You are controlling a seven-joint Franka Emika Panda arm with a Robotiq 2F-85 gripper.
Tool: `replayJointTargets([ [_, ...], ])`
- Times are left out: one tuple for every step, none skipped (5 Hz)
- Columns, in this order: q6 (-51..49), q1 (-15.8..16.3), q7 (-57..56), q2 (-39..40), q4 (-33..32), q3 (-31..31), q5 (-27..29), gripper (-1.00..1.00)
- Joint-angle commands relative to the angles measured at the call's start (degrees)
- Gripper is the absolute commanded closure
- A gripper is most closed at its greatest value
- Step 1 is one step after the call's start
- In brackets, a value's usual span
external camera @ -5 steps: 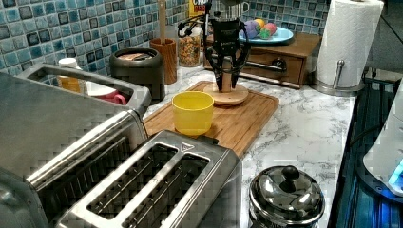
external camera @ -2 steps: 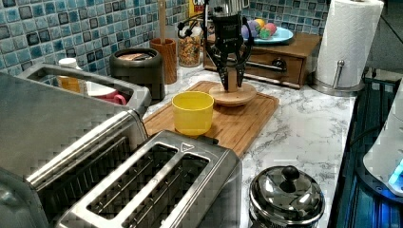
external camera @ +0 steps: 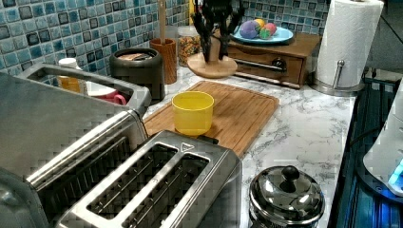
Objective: Open the lid of the tea container.
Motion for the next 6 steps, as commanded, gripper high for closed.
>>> replayJointTargets([
  [-15.0, 2.8, -6.8, -9.7, 18.2, 2.7, 1.5, 1.0],
  [-21.3, 2.8, -5.2, -10.4, 20.9, 3.5, 0.4, 1.0],
  [-21.2, 3.3, -4.1, -10.6, 20.4, 2.9, 1.3, 1.0],
  [-21.2, 3.3, -4.1, -10.6, 20.4, 3.0, 1.3, 1.0],
  [-21.2, 3.4, -4.1, -10.6, 20.4, 2.9, 1.3, 1.0],
  [-21.2, 3.6, -4.0, -10.6, 20.4, 2.7, 1.2, 1.0],
])
